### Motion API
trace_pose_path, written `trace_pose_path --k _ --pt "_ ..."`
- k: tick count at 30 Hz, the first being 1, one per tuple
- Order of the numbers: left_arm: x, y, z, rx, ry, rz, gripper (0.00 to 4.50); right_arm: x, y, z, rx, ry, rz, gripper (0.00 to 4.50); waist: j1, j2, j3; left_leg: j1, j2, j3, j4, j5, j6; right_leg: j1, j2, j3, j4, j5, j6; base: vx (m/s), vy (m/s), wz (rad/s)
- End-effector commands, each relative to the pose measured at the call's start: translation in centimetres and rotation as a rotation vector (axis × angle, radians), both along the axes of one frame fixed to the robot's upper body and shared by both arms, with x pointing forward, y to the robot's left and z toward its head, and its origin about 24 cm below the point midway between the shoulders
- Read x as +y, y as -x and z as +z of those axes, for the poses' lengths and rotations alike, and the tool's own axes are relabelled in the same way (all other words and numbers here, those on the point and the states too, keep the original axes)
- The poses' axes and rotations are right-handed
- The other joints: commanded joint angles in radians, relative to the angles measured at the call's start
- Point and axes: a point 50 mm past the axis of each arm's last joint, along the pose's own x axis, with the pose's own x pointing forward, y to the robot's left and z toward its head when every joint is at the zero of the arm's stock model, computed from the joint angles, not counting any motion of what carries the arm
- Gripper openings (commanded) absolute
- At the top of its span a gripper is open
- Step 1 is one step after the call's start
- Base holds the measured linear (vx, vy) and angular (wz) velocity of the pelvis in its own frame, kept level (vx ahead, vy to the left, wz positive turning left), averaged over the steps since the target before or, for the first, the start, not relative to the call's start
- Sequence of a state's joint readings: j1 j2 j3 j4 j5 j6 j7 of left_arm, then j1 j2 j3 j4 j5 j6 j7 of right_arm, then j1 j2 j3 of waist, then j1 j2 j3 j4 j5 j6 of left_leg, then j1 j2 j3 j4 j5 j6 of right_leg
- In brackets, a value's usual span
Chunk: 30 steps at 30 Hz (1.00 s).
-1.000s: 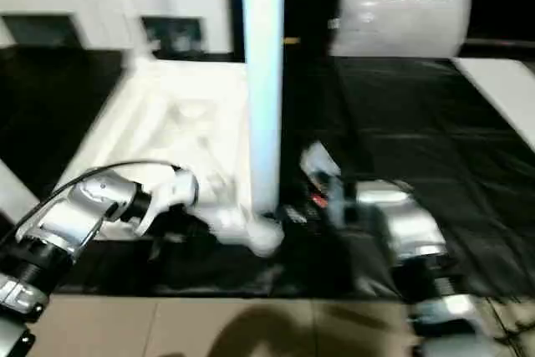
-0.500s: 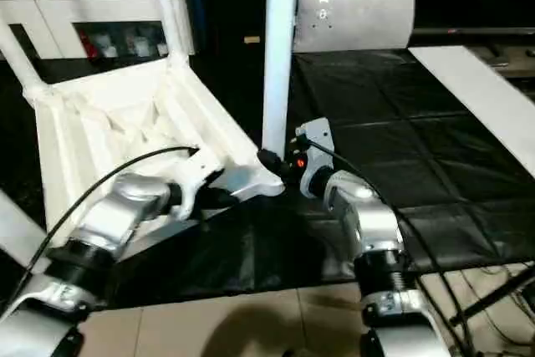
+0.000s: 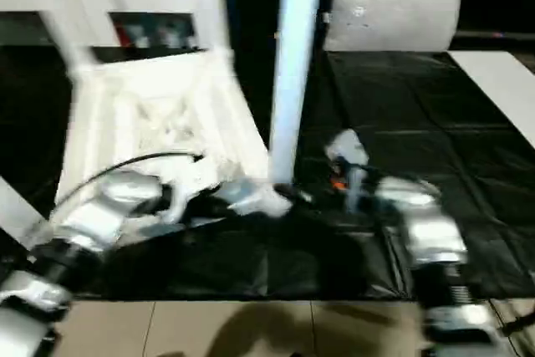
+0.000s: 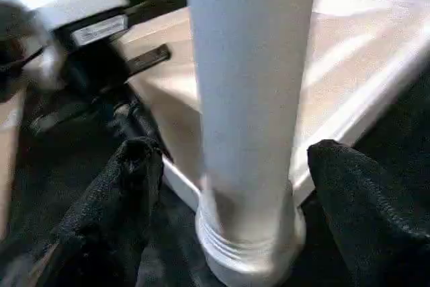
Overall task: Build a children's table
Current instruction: Rotate leg to tighten
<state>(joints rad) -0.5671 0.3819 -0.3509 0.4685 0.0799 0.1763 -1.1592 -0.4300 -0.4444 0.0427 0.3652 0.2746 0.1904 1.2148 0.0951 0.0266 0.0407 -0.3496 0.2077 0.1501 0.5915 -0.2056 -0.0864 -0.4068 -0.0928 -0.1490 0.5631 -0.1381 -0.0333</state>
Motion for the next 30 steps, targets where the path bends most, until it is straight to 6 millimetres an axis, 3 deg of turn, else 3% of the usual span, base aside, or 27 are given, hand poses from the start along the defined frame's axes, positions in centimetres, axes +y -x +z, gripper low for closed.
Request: trace_pose_path --k 1,5,6,8,14,24,30 --pt "-0.9 0.7 -0.4 0.023 -0.017 -0.098 0.0 0.3 0.3 0.2 -0.008 -0.001 0.055 3.73 0.0 -0.007 -0.065 -0.001 0.027 0.01 -0.067 -0.153 0.091 0.065 -0.061 0.058 -0.06 -0.332 -0.146 0.0 0.0 0.0" --pt "-0.1 1.5 -0.5 0.058 -0.056 -0.211 0.0 0.2 0.7 -0.3 0.022 0.054 0.164 3.73 0.008 -0.007 -0.066 -0.001 0.028 0.009 -0.067 -0.144 0.087 0.066 -0.062 0.059 -0.057 -0.325 -0.15 0.0 0.0 0.0" --pt "0.1 1.8 -0.5 0.076 -0.066 -0.261 0.0 0.4 1.0 -0.6 0.061 0.068 0.223 3.57 0.009 -0.013 -0.066 -0.002 0.028 0.01 -0.066 -0.142 0.087 0.066 -0.062 0.059 -0.056 -0.321 -0.153 0.0 0.0 0.0" --pt "0.1 1.9 -0.5 0.08 -0.065 -0.275 0.0 0.5 1.1 -0.7 0.081 0.067 0.244 3.35 0.016 -0.009 -0.067 -0.001 0.029 0.011 -0.065 -0.137 0.089 0.065 -0.062 0.06 -0.054 -0.317 -0.159 0.0 0.0 0.0" --pt "0.3 2.4 -0.4 0.113 -0.069 -0.353 0.0 1.0 1.3 -1.2 0.119 0.087 0.317 2.8 0.022 -0.011 -0.067 0.0 0.03 0.011 -0.066 -0.135 0.08 0.065 -0.063 0.061 -0.052 -0.32 -0.158 0.0 0.0 0.0" --pt "0.1 2.4 -0.3 0.132 -0.043 -0.36 0.0 1.4 1.1 -1.3 0.148 0.03 0.33 2.05 0.026 -0.012 -0.067 -0.001 0.028 0.012 -0.065 -0.14 0.069 0.064 -0.063 0.061 -0.054 -0.354 -0.143 0.0 0.0 0.0" --pt "0.1 2.2 -0.3 0.154 -0.016 -0.272 0.0 2.1 1.5 -1.6 0.165 -0.032 0.293 1.96 0.025 -0.013 -0.066 0.0 0.028 0.012 -0.065 -0.138 0.069 0.064 -0.062 0.061 -0.055 -0.363 -0.138 0.0 0.0 0.0"
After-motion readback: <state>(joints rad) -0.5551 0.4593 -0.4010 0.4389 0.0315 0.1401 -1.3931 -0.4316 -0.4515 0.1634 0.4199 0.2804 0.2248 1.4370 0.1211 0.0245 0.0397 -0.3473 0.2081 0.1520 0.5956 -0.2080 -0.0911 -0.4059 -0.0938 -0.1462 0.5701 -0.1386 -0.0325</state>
